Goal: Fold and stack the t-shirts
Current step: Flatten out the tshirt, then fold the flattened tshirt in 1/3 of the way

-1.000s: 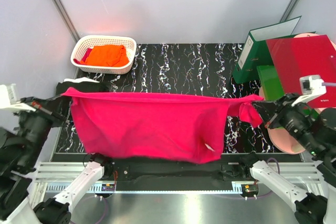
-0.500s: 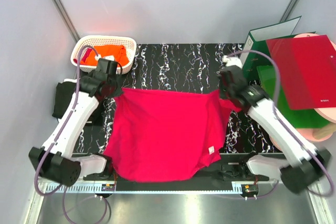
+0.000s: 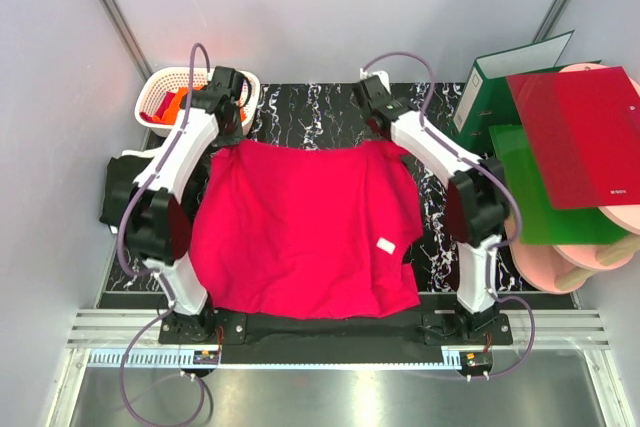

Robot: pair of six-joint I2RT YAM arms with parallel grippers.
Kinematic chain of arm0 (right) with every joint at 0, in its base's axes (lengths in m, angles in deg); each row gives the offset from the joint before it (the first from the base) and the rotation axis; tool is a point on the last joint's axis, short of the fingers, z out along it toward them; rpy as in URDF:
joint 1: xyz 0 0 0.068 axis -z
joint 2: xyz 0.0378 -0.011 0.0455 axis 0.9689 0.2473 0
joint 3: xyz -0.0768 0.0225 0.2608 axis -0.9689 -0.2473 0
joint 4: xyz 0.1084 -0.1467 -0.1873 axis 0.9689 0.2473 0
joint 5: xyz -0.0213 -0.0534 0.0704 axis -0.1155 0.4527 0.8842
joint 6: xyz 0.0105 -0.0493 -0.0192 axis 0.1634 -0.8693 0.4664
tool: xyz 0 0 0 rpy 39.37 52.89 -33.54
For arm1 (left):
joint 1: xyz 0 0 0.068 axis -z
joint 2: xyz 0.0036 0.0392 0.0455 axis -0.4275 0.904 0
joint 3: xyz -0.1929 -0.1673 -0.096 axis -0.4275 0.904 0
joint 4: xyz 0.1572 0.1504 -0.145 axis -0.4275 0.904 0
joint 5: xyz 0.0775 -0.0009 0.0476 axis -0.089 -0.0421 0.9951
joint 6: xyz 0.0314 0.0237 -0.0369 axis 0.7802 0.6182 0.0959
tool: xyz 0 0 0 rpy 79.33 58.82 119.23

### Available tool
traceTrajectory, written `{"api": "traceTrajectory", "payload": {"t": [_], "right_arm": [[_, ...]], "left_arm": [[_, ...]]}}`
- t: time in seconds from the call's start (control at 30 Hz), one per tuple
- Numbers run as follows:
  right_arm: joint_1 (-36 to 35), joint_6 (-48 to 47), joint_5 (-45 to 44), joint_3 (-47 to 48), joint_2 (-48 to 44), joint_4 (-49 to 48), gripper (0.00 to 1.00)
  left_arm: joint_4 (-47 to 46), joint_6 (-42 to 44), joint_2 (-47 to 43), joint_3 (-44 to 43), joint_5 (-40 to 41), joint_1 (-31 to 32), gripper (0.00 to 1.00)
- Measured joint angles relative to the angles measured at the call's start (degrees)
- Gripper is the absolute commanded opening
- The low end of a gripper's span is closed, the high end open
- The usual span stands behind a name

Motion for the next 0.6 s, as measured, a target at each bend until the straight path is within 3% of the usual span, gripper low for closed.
{"api": "traceTrajectory", "payload": {"t": [0.3, 0.6], "right_arm": [[0.42, -2.69, -5.75, 28.30, 21.14, 3.41, 0.00], [1.86, -1.22, -6.91, 29.29, 22.43, 7.10, 0.00]], "left_arm": [[2.86, 1.36, 15.10, -16.63, -0.55, -5.44, 0.00], [4.11, 1.20, 14.97, -15.37, -1.29, -9.51, 0.00]]}}
